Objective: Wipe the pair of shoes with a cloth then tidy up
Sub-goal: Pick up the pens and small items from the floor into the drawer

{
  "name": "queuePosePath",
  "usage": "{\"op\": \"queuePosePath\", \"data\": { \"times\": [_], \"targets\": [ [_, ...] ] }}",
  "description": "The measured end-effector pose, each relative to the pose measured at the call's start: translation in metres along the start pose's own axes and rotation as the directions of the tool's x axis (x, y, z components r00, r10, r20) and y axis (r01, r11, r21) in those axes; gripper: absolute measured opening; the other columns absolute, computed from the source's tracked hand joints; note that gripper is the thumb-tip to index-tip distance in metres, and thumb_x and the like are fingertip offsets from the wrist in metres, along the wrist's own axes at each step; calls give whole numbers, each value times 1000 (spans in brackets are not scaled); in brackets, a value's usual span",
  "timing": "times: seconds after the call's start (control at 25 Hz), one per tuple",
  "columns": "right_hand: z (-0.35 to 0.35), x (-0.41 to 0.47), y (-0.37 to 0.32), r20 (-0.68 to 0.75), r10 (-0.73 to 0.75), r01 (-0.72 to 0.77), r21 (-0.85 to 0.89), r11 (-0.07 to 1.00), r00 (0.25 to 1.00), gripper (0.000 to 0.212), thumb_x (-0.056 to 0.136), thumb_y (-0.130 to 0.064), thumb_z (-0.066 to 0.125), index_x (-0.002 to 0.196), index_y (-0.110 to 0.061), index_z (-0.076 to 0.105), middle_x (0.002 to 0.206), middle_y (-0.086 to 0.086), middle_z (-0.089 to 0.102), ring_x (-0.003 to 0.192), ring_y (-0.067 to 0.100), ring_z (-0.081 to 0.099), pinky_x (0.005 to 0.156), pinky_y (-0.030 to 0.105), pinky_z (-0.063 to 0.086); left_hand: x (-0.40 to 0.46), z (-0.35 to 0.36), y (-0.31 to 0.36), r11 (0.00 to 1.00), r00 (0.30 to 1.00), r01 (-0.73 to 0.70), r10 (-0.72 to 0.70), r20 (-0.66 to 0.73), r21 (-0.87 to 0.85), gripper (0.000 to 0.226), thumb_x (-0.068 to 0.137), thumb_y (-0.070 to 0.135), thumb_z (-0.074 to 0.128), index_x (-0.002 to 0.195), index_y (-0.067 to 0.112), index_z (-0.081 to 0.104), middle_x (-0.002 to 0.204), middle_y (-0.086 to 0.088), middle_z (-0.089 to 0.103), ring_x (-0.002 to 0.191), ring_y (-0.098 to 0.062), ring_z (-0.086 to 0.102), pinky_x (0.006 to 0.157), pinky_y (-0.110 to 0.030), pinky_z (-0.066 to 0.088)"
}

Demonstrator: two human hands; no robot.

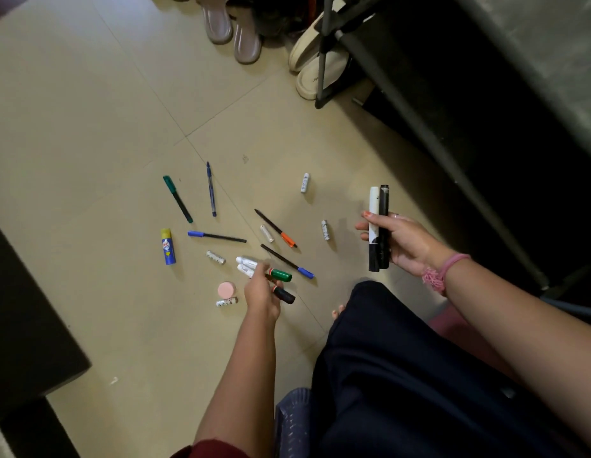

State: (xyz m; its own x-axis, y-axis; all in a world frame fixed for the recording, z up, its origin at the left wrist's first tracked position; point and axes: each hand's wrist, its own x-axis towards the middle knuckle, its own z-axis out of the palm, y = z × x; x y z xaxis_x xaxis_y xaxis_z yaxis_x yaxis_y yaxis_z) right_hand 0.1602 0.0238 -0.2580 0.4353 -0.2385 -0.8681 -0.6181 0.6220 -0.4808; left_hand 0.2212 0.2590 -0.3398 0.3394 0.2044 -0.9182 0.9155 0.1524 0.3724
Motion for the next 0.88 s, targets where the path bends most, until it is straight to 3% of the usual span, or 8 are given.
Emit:
{"op": "queuePosePath", "data": {
  "times": [0.08,0.24,0.4,0.56,0.72,0.88],
  "targets": [
    [0,-23,-11,16,-4,4,7,1000,1000,26,91,-21,60,116,-14,60,98,0,72,85,11,65,72,30,49,-34,4,14,994,983,49,-30,179,-102,3,91,10,58,89,11,55,84,-6,50,62,-14,45,58,-23,43],
    [-2,-82,-36,62,-6,1,73,997,998,27,91,-9,57,117,-16,59,104,0,70,96,14,63,83,45,53,-98,12,43,996,902,19,23,431,-92,8,94,11,56,102,9,55,85,-6,58,74,-19,57,71,-30,50],
    [-5,-167,-60,105,-136,116,176,978,985,30,90,1,53,115,-15,59,113,3,67,97,16,65,79,41,56,-189,14,71,997,798,-30,66,599,-70,11,99,16,51,92,8,55,85,-7,59,86,-20,63,93,-49,50],
    [-8,-242,-65,105,-280,248,245,937,954,36,92,2,50,122,-16,55,119,-1,67,103,16,64,86,39,49,-269,8,90,998,685,-68,42,727,7,7,100,15,50,100,9,54,107,-11,57,102,-21,64,78,-57,56],
    [-14,-314,-45,61,-344,298,375,878,937,36,91,5,49,122,-12,55,117,4,67,97,16,66,78,33,50,-338,-6,89,986,595,-124,-16,804,111,40,99,15,50,137,4,43,116,-11,62,96,-21,69,66,-54,57],
    [-34,-381,-6,-2,-348,300,510,806,938,33,91,1,50,122,-10,55,108,6,70,84,14,69,70,30,51,-404,-19,61,929,462,-239,-148,874,283,37,98,20,52,133,9,44,108,-7,69,90,-22,72,68,-60,55]
  ]
}}
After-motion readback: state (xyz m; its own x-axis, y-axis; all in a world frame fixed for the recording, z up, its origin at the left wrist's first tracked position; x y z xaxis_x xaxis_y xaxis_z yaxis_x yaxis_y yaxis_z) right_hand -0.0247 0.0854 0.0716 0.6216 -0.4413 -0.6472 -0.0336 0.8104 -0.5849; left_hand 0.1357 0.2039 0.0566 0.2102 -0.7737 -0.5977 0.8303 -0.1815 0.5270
